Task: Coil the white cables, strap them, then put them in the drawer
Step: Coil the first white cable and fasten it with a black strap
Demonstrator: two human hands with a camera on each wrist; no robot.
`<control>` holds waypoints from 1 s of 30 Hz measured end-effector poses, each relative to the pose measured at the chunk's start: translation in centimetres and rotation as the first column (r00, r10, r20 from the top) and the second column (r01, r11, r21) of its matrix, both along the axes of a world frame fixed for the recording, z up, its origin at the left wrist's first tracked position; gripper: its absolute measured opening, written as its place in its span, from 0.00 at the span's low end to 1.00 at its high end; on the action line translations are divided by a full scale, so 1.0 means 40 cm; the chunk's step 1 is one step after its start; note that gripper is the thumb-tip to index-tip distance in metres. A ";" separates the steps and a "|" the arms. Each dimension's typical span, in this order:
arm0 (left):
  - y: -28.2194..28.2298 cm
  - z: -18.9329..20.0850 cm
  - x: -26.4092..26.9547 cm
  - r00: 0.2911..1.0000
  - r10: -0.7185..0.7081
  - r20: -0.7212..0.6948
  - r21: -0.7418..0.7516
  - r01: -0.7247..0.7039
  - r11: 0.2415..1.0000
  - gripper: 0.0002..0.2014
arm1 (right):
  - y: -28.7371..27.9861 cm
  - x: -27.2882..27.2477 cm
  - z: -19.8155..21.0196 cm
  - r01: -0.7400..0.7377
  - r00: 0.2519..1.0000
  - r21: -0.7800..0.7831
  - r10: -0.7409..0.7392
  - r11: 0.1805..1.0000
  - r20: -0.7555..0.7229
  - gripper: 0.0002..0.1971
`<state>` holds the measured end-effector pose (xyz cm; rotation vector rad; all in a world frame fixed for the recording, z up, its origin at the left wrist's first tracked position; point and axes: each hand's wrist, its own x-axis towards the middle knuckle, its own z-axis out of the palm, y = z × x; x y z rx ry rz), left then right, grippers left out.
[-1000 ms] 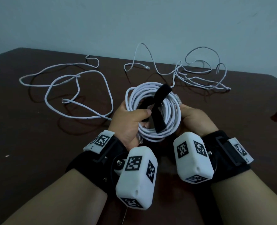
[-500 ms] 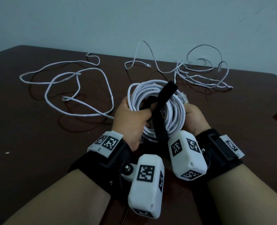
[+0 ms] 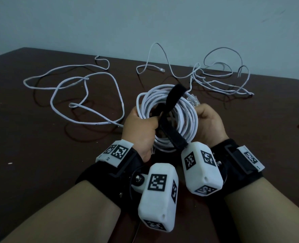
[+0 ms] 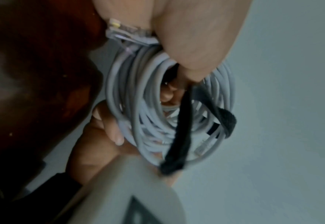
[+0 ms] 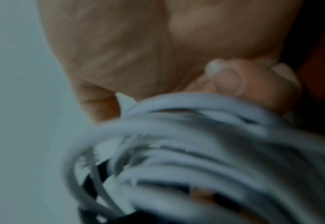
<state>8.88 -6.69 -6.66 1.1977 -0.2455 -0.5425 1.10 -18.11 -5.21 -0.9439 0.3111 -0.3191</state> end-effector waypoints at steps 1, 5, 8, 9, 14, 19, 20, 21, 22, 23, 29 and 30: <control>0.002 0.002 0.002 1.000 0.002 -0.006 0.020 -0.002 1.000 0.19 | 0.010 -0.003 0.003 -0.072 0.997 0.065 0.070 0.995 0.045 0.22; 0.005 0.003 0.005 1.000 0.008 0.026 0.046 -0.010 0.999 0.20 | 0.033 -0.019 0.009 -0.218 0.964 -0.007 0.216 0.976 0.154 0.19; 0.007 0.007 0.002 0.998 0.006 0.061 0.035 -0.008 0.999 0.20 | 0.033 -0.022 0.000 -0.272 0.949 0.005 0.268 0.962 0.169 0.26; 0.005 0.008 0.001 0.998 0.001 0.065 0.033 -0.003 0.999 0.19 | 0.030 -0.022 -0.002 -0.266 0.949 0.019 0.259 0.964 0.178 0.28; 0.004 0.003 0.001 0.997 0.021 0.073 0.026 -0.023 0.999 0.18 | 0.028 -0.021 -0.001 -0.330 0.930 0.060 0.314 0.942 0.190 0.30; 0.002 -0.010 0.017 0.995 0.054 0.082 0.046 -0.058 0.997 0.18 | 0.008 -0.013 -0.001 -0.228 0.966 -0.074 0.235 0.971 0.109 0.47; 0.002 -0.012 0.018 0.994 0.068 0.088 0.050 -0.073 0.996 0.17 | 0.010 -0.012 0.002 -0.210 0.967 -0.097 0.221 0.973 0.128 0.48; 0.001 -0.013 0.017 0.992 0.077 0.098 0.052 -0.082 0.995 0.18 | 0.010 -0.009 0.001 -0.189 0.969 -0.143 0.207 0.972 0.131 0.48; 0.001 -0.014 0.017 0.991 0.080 0.110 0.055 -0.087 0.995 0.18 | 0.013 -0.006 0.000 -0.153 0.979 -0.200 0.175 0.968 0.102 0.48; 0.001 -0.013 0.016 0.989 0.078 0.123 0.057 -0.086 0.995 0.19 | 0.016 -0.002 -0.006 -0.122 0.989 -0.257 0.138 0.959 0.047 0.50; -0.002 -0.006 0.005 0.991 0.027 0.128 0.028 -0.031 0.999 0.16 | 0.024 0.001 -0.008 0.044 0.978 -0.580 -0.153 0.814 -0.141 0.15; -0.004 -0.004 0.003 0.990 0.013 0.138 0.030 -0.018 0.999 0.16 | 0.023 -0.001 -0.006 0.053 0.972 -0.613 -0.182 0.789 -0.150 0.12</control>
